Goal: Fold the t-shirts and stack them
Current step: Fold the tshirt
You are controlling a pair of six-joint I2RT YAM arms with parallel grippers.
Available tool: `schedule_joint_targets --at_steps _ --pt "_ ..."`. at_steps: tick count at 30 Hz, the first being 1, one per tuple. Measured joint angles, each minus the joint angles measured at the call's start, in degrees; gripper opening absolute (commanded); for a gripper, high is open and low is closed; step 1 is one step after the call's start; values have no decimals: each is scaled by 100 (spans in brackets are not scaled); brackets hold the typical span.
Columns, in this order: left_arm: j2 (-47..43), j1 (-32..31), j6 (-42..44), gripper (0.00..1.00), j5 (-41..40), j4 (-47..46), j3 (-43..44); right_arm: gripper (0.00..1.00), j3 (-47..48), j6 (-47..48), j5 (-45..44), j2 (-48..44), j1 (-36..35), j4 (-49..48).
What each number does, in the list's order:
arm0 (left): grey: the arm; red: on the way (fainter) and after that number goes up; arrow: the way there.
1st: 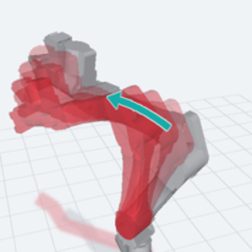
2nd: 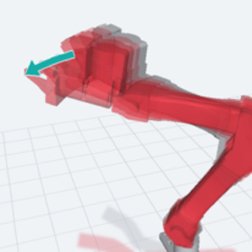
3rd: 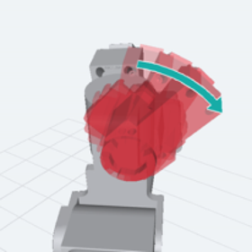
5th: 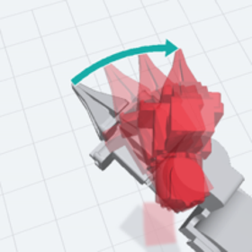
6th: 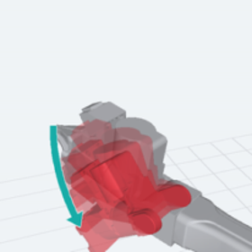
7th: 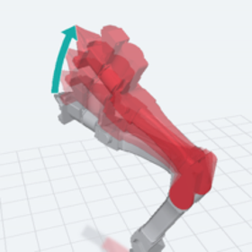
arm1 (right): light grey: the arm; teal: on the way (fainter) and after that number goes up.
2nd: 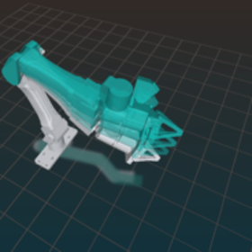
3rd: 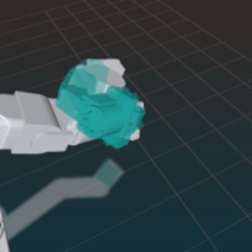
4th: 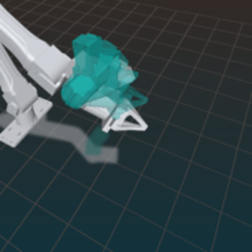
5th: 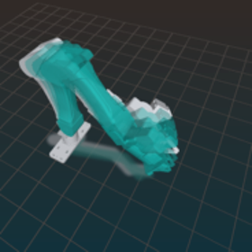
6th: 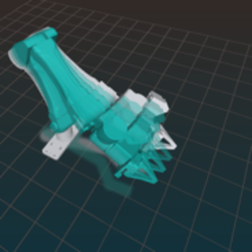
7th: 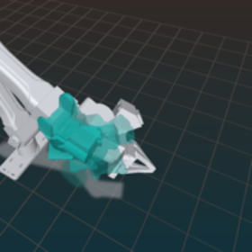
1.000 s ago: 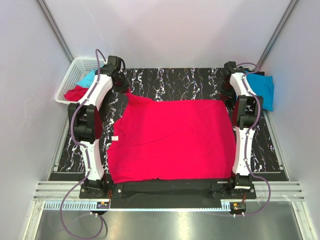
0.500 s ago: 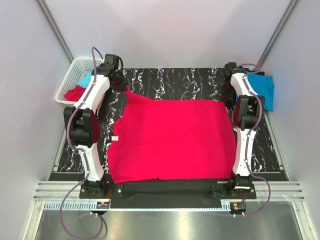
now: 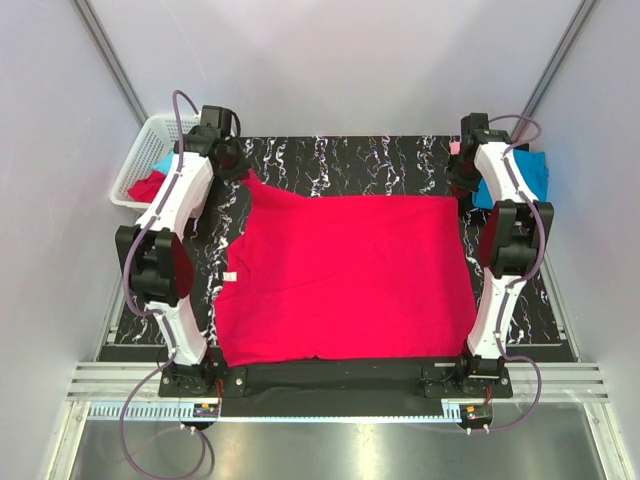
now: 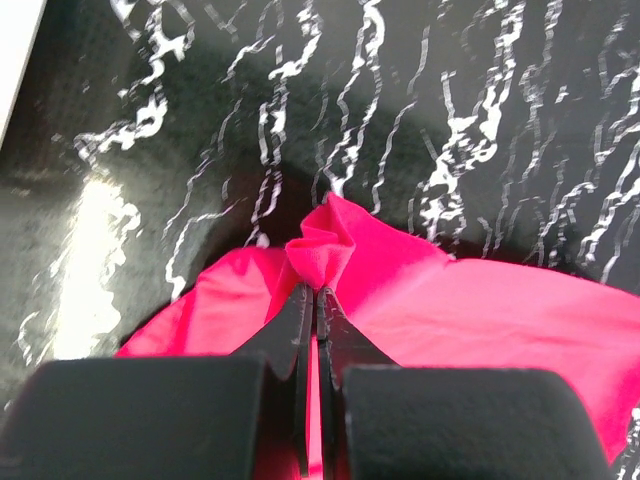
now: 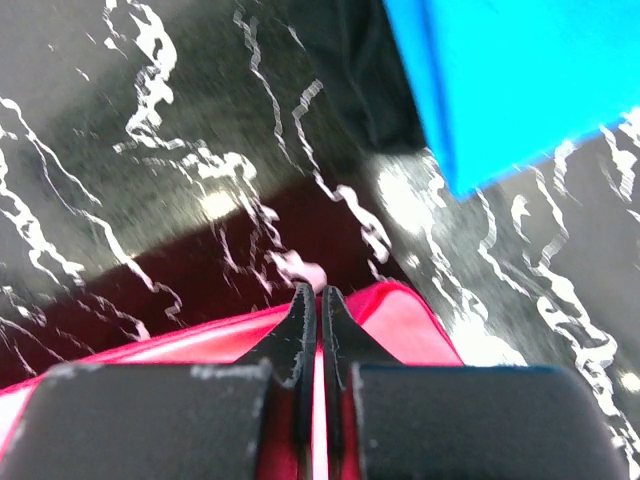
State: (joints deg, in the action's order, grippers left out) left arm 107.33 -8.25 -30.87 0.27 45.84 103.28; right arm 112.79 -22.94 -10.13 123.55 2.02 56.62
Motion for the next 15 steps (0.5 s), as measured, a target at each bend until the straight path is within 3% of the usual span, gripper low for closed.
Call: schedule_joint_targets --at_steps 15 --pt "-1421 -9 -225 0 -616 337 -756 0 -1497 -92 -149 -1484 -2 -15"
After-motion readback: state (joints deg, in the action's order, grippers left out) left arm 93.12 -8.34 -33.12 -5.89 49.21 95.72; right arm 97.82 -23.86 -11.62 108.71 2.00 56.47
